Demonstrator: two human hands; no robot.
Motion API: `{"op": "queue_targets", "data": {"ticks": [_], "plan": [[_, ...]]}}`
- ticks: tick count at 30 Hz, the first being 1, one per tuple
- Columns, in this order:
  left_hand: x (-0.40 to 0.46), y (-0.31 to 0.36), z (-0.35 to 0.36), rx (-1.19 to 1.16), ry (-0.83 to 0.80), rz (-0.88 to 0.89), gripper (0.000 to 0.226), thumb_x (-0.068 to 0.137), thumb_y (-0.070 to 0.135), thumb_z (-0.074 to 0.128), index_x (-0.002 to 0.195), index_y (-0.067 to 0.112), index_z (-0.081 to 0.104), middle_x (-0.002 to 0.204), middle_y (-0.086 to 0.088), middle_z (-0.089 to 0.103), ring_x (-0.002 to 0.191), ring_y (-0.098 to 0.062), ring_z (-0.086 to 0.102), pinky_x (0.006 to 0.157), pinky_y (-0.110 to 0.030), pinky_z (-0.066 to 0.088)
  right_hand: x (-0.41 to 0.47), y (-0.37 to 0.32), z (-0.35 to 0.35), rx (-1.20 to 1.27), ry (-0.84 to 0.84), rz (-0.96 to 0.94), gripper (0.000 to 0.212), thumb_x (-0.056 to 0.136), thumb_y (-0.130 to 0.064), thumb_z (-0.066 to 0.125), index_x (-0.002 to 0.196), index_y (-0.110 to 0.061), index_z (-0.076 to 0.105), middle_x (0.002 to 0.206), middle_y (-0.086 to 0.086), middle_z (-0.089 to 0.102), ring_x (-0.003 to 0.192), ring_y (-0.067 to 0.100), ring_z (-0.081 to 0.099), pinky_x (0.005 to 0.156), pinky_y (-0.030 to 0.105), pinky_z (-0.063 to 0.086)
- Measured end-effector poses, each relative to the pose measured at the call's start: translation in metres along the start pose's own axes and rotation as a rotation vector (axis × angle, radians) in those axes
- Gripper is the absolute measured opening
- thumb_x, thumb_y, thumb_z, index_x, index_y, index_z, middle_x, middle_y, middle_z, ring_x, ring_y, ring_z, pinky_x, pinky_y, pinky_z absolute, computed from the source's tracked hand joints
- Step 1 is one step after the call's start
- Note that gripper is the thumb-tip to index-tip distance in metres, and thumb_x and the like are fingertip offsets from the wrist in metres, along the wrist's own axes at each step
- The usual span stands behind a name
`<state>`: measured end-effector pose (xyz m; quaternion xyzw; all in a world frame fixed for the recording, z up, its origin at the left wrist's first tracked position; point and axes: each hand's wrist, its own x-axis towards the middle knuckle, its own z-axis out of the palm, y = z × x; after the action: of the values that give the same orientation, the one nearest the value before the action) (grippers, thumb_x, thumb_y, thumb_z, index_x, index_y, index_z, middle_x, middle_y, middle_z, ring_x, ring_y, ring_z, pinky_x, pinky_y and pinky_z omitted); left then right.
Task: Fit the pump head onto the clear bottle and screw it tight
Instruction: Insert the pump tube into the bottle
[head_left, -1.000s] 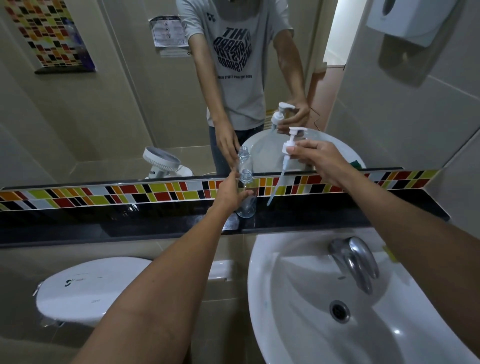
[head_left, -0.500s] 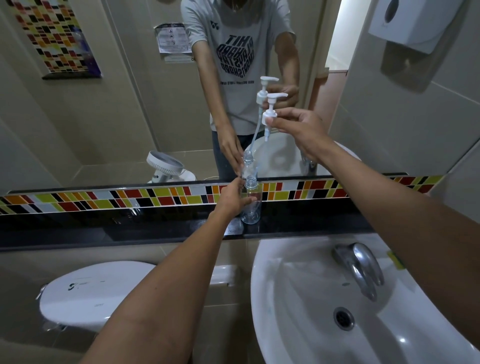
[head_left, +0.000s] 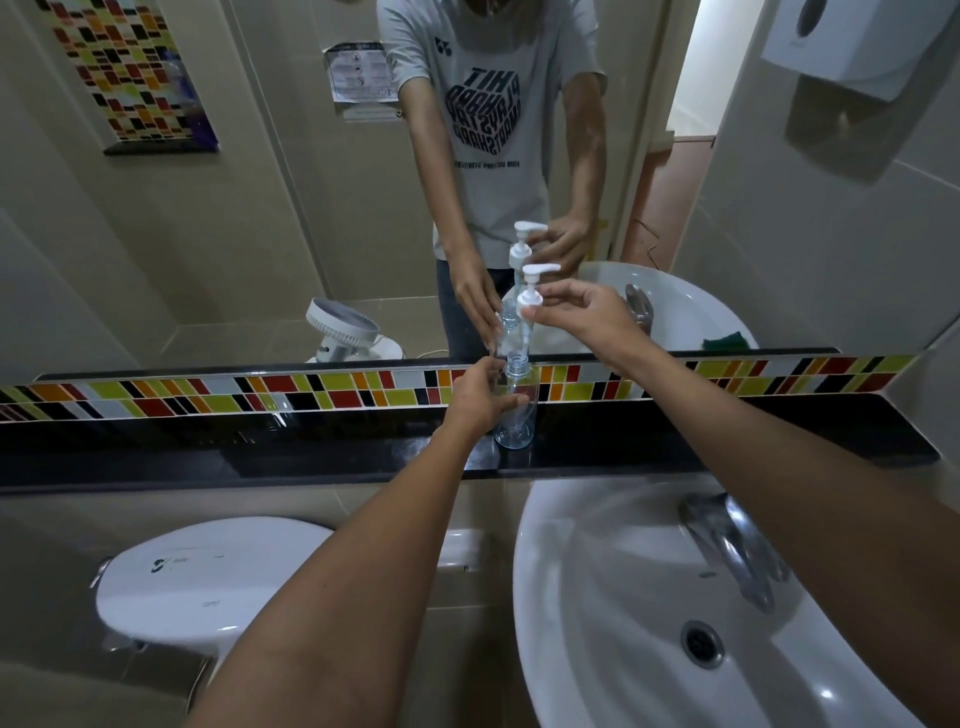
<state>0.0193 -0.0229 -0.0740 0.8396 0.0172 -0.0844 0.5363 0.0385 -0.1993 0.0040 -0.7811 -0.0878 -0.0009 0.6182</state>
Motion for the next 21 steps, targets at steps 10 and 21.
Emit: {"op": "queue_targets", "data": {"ticks": [10, 21], "plan": [[0.002, -0.004, 0.0, -0.087, -0.006, -0.002, 0.063, 0.079, 0.0, 0.079, 0.135, 0.005, 0.051, 0.135, -0.011, 0.058, 0.126, -0.024, 0.053, 0.098, -0.035, 0.051, -0.006, 0.035, 0.018, -0.041, -0.055, 0.041, 0.039, 0.087, -0.007, 0.08, 0.124, 0.0, 0.069, 0.109, 0.01, 0.078, 0.092, 0.006, 0.076, 0.085, 0.018, 0.059], [0.005, -0.005, -0.001, -0.024, 0.012, 0.012, 0.064, 0.075, 0.009, 0.084, 0.132, 0.009, 0.055, 0.128, -0.011, 0.063, 0.121, -0.025, 0.056, 0.1, -0.041, 0.052, -0.007, 0.053, 0.032, -0.118, 0.022, 0.049, 0.043, 0.082, -0.009, 0.084, 0.12, 0.002, 0.07, 0.11, 0.016, 0.077, 0.103, 0.023, 0.074, 0.09, 0.025, 0.06]]}}
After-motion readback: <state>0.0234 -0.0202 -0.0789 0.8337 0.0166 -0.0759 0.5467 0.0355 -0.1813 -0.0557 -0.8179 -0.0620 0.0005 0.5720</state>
